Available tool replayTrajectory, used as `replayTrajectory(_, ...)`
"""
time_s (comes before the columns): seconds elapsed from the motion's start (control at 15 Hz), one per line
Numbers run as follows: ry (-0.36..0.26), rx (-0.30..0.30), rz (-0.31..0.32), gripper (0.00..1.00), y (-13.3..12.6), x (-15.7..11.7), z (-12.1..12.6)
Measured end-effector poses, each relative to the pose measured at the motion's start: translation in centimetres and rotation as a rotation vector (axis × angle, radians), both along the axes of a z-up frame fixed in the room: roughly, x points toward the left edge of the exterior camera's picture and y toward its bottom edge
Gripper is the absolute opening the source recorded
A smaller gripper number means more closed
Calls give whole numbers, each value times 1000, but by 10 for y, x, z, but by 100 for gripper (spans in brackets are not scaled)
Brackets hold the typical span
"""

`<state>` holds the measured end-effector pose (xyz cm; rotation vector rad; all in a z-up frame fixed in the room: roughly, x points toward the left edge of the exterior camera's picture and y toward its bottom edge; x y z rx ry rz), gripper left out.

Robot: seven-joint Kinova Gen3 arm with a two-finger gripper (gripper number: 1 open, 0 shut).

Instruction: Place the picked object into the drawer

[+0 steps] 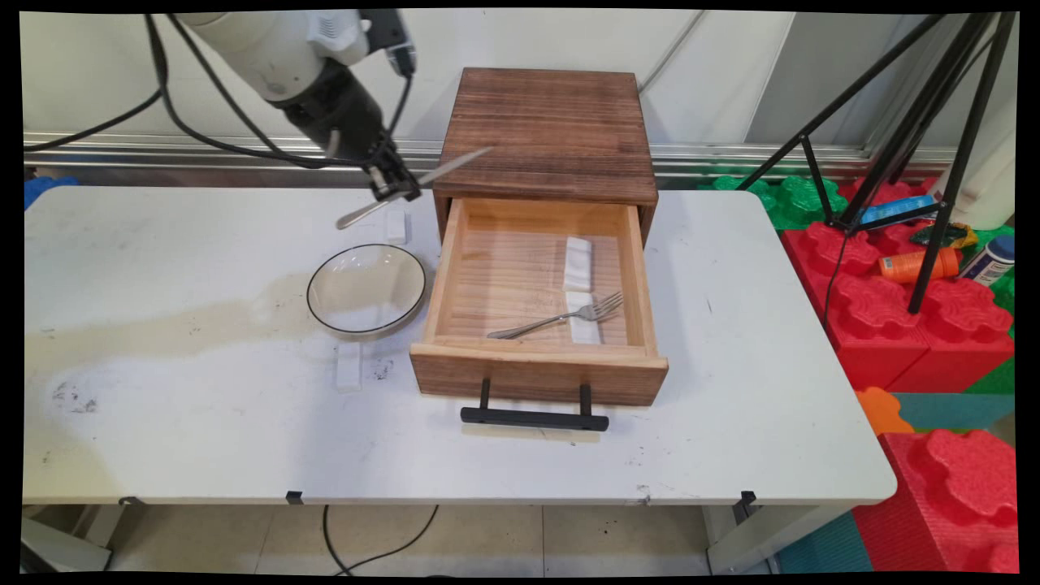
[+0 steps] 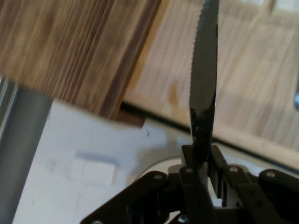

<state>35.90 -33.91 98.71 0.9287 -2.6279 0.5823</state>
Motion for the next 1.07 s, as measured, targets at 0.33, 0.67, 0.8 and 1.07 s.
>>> replayTrajectory(0.33, 3, -23, -91, 0, -10, -36, -1)
replayTrajectory(0.67, 13, -48, -147, 0, -29, -77, -14)
replayTrajectory(0.8, 14, -56, -158, 0, -37, -89, -20)
replayTrajectory(1.07, 7, -71, -184, 0, -61, -116, -43)
